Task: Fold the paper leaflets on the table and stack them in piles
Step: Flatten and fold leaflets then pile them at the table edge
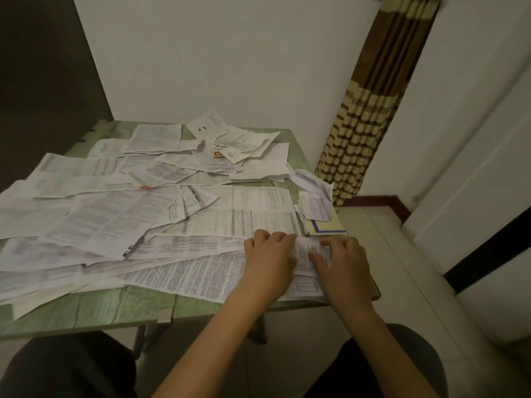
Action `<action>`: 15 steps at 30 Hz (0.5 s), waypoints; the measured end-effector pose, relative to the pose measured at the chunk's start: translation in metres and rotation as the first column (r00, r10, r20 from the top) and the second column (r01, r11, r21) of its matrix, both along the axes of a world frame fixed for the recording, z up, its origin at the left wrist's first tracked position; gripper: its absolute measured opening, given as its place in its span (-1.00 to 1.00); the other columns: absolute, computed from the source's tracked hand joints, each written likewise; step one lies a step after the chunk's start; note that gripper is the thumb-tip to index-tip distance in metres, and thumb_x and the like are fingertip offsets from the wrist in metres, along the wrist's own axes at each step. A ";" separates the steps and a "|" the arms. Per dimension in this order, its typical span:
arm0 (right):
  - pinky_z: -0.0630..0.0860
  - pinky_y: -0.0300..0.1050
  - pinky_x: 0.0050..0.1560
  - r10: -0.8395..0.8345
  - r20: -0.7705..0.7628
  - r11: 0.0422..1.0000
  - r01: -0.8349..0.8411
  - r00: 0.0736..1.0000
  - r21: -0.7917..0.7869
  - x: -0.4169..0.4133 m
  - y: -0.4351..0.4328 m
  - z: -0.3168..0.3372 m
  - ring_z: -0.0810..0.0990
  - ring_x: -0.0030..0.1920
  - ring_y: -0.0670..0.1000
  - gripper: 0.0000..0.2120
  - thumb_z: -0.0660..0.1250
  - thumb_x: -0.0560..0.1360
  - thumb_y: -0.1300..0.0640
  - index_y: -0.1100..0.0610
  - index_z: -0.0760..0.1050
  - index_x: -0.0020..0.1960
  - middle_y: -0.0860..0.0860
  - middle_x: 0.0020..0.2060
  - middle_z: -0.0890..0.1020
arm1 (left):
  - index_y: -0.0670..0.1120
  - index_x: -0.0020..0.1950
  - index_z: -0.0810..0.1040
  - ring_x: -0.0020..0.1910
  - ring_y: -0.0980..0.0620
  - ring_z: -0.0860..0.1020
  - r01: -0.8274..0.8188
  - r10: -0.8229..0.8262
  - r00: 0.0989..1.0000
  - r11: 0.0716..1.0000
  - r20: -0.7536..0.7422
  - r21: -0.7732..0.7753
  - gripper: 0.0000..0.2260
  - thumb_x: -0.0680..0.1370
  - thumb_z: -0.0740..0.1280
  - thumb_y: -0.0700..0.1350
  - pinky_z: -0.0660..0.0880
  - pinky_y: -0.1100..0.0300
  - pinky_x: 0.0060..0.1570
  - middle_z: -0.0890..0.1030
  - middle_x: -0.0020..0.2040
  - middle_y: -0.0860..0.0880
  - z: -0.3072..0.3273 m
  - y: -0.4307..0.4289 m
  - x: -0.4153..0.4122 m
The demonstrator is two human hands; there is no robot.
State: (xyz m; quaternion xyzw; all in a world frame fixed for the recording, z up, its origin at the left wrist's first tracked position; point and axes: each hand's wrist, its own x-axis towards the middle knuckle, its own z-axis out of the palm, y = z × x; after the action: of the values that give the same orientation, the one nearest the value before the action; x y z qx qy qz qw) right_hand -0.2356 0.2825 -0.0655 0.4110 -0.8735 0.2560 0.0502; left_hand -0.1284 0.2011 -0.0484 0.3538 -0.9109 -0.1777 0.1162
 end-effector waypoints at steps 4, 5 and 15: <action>0.28 -0.25 0.04 0.028 0.041 0.998 -0.025 0.999 -0.059 -0.002 0.002 -0.002 0.38 0.12 -0.02 -0.68 0.26 0.54 -0.02 0.12 0.44 0.21 0.07 0.16 0.44 | 0.07 0.49 0.17 0.41 -0.02 0.11 0.010 -0.010 1.000 1.000 -0.012 0.030 -0.56 0.61 0.16 -0.04 0.03 0.10 0.31 0.25 0.46 0.07 0.001 -0.005 -0.003; 0.27 -0.26 0.03 0.038 0.045 0.997 -0.035 0.998 -0.065 -0.002 0.002 -0.003 0.37 0.12 -0.03 -0.69 0.27 0.54 -0.01 0.13 0.44 0.20 0.07 0.16 0.44 | 0.07 0.49 0.17 0.42 -0.01 0.09 0.012 -0.011 1.000 0.999 -0.020 0.053 -0.55 0.61 0.16 -0.03 0.01 0.09 0.34 0.23 0.47 0.08 0.001 -0.007 -0.004; 0.39 -0.04 0.16 0.197 -0.096 0.970 -0.208 0.976 -0.123 0.000 0.009 -0.014 0.48 0.20 0.12 -0.68 0.29 0.51 0.07 0.19 0.49 0.21 0.15 0.17 0.52 | -0.02 0.34 0.44 0.33 -0.03 0.25 0.083 -0.090 0.947 0.996 -0.307 -0.036 -0.65 0.55 0.26 -0.11 0.02 0.22 0.14 0.46 0.27 0.02 -0.016 0.001 -0.003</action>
State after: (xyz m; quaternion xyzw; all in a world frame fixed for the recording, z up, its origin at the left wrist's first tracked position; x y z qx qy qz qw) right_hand -0.2353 0.2918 -0.0795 0.5041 -0.8051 0.3001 0.0871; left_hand -0.1316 0.2022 -0.0639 0.2800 -0.8983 -0.2252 0.2530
